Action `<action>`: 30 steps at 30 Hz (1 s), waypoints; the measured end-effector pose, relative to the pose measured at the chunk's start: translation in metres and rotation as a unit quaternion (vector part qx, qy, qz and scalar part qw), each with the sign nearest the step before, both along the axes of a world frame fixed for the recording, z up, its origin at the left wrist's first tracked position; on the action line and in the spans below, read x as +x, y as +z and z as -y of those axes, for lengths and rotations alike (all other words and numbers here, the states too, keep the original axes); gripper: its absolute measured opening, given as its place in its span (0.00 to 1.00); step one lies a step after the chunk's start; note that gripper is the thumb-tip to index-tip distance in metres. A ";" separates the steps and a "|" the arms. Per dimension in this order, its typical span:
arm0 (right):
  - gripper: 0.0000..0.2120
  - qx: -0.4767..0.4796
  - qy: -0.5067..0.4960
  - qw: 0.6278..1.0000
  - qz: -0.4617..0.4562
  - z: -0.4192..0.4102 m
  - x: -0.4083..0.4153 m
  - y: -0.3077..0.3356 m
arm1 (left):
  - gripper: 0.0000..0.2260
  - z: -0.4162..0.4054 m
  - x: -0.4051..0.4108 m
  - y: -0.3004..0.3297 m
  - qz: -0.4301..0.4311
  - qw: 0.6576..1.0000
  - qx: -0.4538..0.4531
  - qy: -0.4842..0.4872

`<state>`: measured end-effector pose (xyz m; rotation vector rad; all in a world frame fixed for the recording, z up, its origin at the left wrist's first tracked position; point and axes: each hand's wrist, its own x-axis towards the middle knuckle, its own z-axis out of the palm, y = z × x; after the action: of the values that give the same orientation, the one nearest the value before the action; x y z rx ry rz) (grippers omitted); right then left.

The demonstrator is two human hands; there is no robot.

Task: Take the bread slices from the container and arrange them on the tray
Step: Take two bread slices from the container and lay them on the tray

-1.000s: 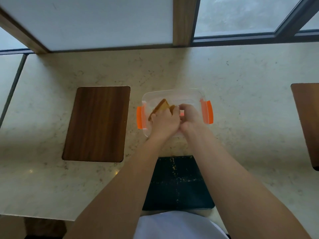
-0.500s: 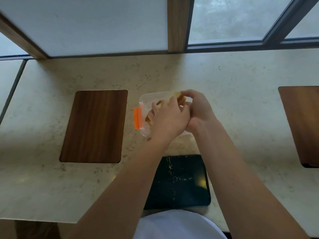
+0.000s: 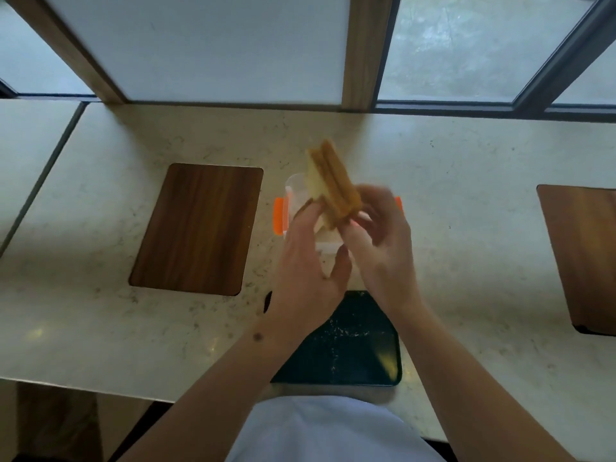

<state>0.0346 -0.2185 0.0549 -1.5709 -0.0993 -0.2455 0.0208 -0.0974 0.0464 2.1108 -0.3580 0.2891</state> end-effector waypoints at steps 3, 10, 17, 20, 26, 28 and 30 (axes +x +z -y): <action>0.10 -0.134 0.047 0.985 -0.098 0.003 -0.029 -0.034 | 0.25 -0.022 -0.022 -0.025 -0.105 0.993 -0.047 0.004; 0.11 -0.191 0.154 0.867 -0.434 -0.013 -0.084 -0.117 | 0.19 -0.058 -0.071 -0.094 -0.434 0.897 0.076 -0.035; 0.11 -0.158 0.148 0.869 -0.446 -0.015 -0.108 -0.140 | 0.22 -0.067 -0.088 -0.106 -0.489 0.872 0.028 -0.011; 0.10 -0.145 0.141 0.877 -0.436 -0.011 -0.106 -0.139 | 0.22 -0.070 -0.090 -0.109 -0.501 0.865 -0.027 0.011; 0.07 -0.127 0.112 0.875 -0.454 -0.007 -0.099 -0.144 | 0.14 -0.076 -0.085 -0.114 -0.504 0.857 -0.067 0.085; 0.10 -0.113 0.086 0.865 -0.481 -0.005 -0.098 -0.151 | 0.14 -0.083 -0.083 -0.116 -0.512 0.845 -0.085 0.131; 0.13 -0.081 0.067 0.854 -0.509 -0.003 -0.099 -0.156 | 0.14 -0.091 -0.083 -0.118 -0.518 0.829 -0.118 0.174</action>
<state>-0.0647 -0.2157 -0.1011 -1.6706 0.6144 0.7403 -0.0627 -0.0066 -0.0719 1.7676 0.6793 -0.5903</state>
